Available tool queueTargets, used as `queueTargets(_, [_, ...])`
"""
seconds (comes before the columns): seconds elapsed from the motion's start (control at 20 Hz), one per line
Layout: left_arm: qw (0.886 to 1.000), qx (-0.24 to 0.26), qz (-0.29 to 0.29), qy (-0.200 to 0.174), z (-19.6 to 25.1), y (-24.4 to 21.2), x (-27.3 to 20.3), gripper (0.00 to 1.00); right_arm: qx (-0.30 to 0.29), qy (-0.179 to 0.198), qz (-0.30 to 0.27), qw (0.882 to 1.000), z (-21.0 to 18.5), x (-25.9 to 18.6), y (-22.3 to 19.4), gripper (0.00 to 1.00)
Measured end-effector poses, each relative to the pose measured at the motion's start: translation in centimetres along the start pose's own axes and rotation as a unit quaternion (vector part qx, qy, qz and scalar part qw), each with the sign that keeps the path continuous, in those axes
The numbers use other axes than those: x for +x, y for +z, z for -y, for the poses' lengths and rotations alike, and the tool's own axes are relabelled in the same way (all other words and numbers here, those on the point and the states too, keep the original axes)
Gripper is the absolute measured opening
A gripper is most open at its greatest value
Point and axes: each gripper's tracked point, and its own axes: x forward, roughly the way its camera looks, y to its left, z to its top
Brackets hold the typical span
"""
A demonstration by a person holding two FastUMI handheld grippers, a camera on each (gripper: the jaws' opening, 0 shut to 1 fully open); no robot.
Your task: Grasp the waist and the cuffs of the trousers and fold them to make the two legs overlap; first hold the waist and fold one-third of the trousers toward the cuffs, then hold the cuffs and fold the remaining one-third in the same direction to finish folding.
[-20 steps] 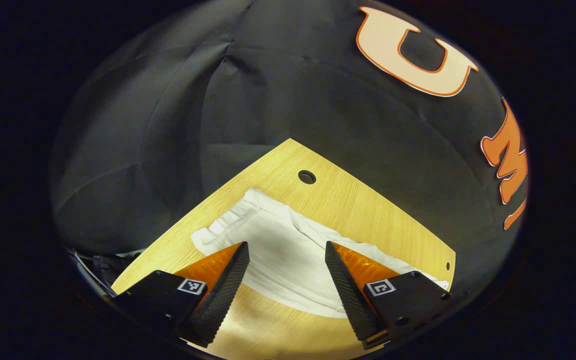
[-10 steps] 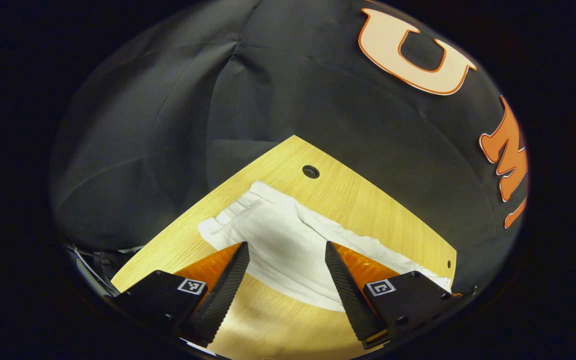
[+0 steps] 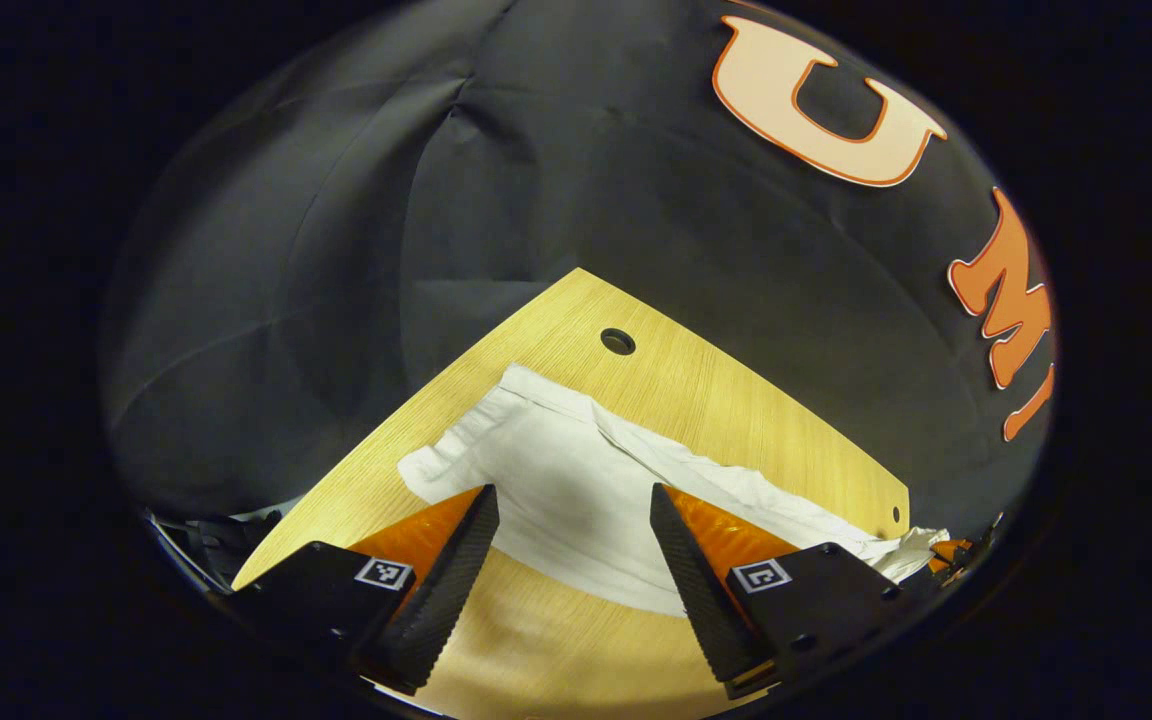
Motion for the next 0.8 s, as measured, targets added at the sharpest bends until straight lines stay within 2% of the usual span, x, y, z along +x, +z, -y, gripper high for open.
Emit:
queueTargets(0.35, [0.999, 0.021, -0.022, -0.043, -0.5, 2.3, 1.6, 1.0, -0.058, 0.039, -0.001, 0.998, 0.0, 0.0, 0.4, 0.01])
queueTargets(0.4, [0.998, 0.024, -0.025, -0.046, -0.1, 2.4, 1.4, 0.97, -0.065, 0.044, -0.008, 0.997, 0.1, 0.2, 0.2, 0.01])
queueTargets(0.45, [0.998, 0.024, -0.029, -0.049, 0.3, 2.6, 1.6, 1.0, -0.074, 0.046, -0.016, 0.996, 0.2, 0.2, 0.3, 0.01])
queueTargets(0.8, [0.997, 0.015, -0.03, -0.062, -0.9, 3.1, 1.9, 1.0, -0.127, 0.057, -0.076, 0.987, 0.6, -0.7, 1.0, 0.02])
